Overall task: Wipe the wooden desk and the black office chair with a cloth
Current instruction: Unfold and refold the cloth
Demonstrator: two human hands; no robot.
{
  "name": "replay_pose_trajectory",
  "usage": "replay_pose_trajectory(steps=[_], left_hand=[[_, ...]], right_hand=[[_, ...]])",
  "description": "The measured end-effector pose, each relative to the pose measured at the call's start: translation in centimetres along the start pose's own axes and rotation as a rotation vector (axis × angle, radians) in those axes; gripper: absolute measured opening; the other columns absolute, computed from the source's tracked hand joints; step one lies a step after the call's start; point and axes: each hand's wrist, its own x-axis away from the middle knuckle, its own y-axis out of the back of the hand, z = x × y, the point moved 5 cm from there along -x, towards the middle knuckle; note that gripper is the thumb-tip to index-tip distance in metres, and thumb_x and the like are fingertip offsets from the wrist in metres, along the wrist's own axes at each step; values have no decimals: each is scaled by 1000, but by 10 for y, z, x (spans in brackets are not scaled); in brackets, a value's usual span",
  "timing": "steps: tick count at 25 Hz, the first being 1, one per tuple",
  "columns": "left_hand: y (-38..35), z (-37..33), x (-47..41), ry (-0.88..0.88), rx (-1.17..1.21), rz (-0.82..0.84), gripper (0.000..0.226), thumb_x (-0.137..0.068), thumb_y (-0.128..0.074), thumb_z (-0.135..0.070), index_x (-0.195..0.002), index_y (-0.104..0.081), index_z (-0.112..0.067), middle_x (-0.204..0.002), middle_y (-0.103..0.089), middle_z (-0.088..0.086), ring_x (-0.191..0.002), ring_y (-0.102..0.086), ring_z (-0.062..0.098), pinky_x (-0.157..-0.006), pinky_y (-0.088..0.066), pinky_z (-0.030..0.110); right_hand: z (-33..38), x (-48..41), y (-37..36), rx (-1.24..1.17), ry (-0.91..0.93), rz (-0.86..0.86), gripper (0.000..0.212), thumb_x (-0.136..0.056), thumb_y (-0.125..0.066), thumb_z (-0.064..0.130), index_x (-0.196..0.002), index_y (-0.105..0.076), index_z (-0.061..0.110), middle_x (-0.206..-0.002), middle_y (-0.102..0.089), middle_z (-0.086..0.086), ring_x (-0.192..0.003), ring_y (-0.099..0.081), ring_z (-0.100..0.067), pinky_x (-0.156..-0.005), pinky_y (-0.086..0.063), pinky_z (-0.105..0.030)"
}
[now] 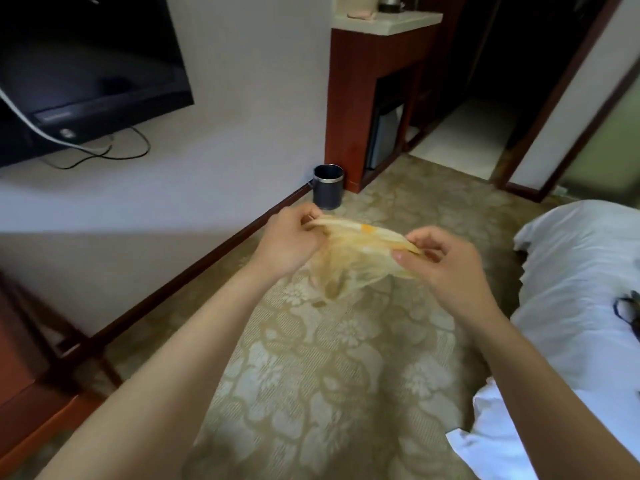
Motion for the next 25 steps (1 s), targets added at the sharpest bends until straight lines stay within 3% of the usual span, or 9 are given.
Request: replay_pose_trajectory(steps=[5,8,10,12,16,18,20,22,25], left_hand=[[-40,-5,-110,53,-234,163,18,-88,-46,-8,-90,-53,-25,-84,-59,-2,-75,-53,13,-65,-44,31],[-58,-3,-178,226,-24,316,33,-87,-46,-1,-108,-63,-20,-110,-64,8,-101,-60,24,-91,-51,40],[-70,0,-229,307,78,343,42,-88,-46,0,-117,-62,-26,-119,-61,10,-111,-57,29,-97,-48,48],[-83,-2,-281,332,124,320,44,-89,-44,-1,-122,-59,-27,-118,-61,8,-108,-58,26,-90,-52,44],[-105,-13,-372,375,313,117,39,-95,-33,-3,-122,-54,-21,-92,-62,5,-72,-58,12,-51,-51,22],[-114,-13,-412,406,382,67,38,-96,-33,-6,-125,-52,-19,-96,-60,8,-70,-56,14,-56,-50,23],[-120,-8,-450,467,446,75,34,-96,-41,-13,-125,-55,-22,-107,-64,11,-82,-62,21,-76,-52,31],[-120,5,-492,513,535,96,32,-94,-49,-19,-123,-60,-17,-118,-65,14,-103,-64,28,-96,-48,40],[-116,25,-560,515,681,173,29,-95,-48,-25,-114,-64,-9,-107,-69,12,-93,-68,22,-79,-56,33]], right_hand=[[-26,-77,0,192,92,-175,18,-75,-70,6,-71,-58,18,-70,-58,0,-67,-53,-12,-57,-43,-15],[-51,-144,3,327,112,-263,20,-71,-69,6,-69,-54,19,-69,-53,5,-64,-50,-10,-57,-38,-9],[-69,-199,5,376,141,-302,21,-69,-69,3,-69,-53,17,-69,-48,7,-59,-47,-8,-56,-36,-10],[-78,-254,5,361,222,-307,23,-67,-70,-1,-69,-52,15,-69,-43,10,-56,-43,-7,-54,-36,-15],[-81,-341,-14,294,408,-182,22,-73,-72,6,-74,-53,18,-76,-47,10,-57,-48,-10,-52,-42,-21],[-91,-369,-34,275,443,-5,10,-80,-69,21,-82,-59,19,-85,-54,9,-65,-54,-8,-57,-49,-21],[-109,-398,-46,167,430,156,17,-85,-62,33,-94,-66,19,-97,-61,10,-76,-59,-5,-65,-53,-18],[-130,-445,-36,-33,310,59,20,-88,-60,37,-97,-69,22,-97,-65,13,-79,-61,-3,-65,-50,-12],[-158,-539,-22,-143,60,-39,21,-86,-61,35,-106,-65,29,-102,-64,17,-92,-59,3,-76,-50,-16]])
